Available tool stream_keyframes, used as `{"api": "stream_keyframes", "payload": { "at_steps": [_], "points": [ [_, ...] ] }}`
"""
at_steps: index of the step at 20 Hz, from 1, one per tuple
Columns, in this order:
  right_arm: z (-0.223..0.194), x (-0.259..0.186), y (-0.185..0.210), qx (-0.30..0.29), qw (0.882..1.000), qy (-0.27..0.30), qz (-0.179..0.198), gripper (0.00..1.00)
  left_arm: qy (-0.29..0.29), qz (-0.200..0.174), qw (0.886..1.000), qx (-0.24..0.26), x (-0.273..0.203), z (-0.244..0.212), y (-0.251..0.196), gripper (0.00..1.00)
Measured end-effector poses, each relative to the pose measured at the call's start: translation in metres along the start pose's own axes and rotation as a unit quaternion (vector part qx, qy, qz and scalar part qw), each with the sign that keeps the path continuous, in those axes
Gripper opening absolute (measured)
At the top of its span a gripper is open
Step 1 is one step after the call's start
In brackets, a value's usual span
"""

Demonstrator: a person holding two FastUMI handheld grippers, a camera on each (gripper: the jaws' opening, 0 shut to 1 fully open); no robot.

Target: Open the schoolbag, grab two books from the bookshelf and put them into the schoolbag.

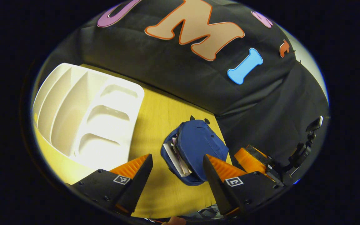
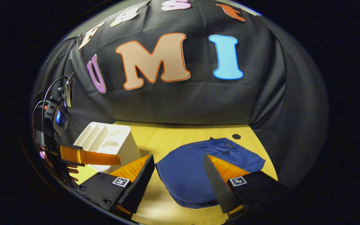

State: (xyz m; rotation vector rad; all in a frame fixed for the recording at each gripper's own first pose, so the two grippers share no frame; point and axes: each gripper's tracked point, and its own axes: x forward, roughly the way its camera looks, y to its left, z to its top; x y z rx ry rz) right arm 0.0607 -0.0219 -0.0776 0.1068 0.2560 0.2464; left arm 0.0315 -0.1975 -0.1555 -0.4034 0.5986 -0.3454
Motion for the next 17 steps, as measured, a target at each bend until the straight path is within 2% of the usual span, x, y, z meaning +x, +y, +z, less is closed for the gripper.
{"api": "stream_keyframes", "payload": {
  "at_steps": [2, 4, 7, 9, 11, 15, 17],
  "points": [
    [0.018, -0.011, 0.005, 0.002, 0.999, -0.033, -0.007, 0.97, -0.049, 0.017, 0.998, 0.030, -0.024, 0.028, 0.012, 0.94],
    [0.037, -0.024, 0.011, -0.002, 0.998, -0.067, -0.015, 0.98, -0.102, 0.053, 0.991, 0.061, -0.056, 0.063, 0.031, 0.94],
    [0.059, -0.046, 0.026, -0.005, 0.993, -0.114, -0.022, 0.98, -0.201, 0.122, 0.966, 0.104, -0.104, 0.115, 0.058, 0.93],
    [0.070, -0.057, 0.036, -0.023, 0.989, -0.142, -0.029, 0.96, -0.239, 0.160, 0.949, 0.128, -0.125, 0.137, 0.069, 0.93],
    [0.076, -0.067, 0.046, -0.037, 0.986, -0.159, -0.038, 0.97, -0.249, 0.186, 0.939, 0.145, -0.139, 0.148, 0.082, 0.92],
    [0.073, -0.074, 0.062, -0.039, 0.985, -0.164, -0.047, 0.98, -0.231, 0.206, 0.934, 0.180, -0.138, 0.142, 0.101, 0.92],
    [0.070, -0.078, 0.064, -0.037, 0.984, -0.165, -0.058, 0.97, -0.217, 0.204, 0.935, 0.195, -0.138, 0.138, 0.109, 0.92]
  ]
}}
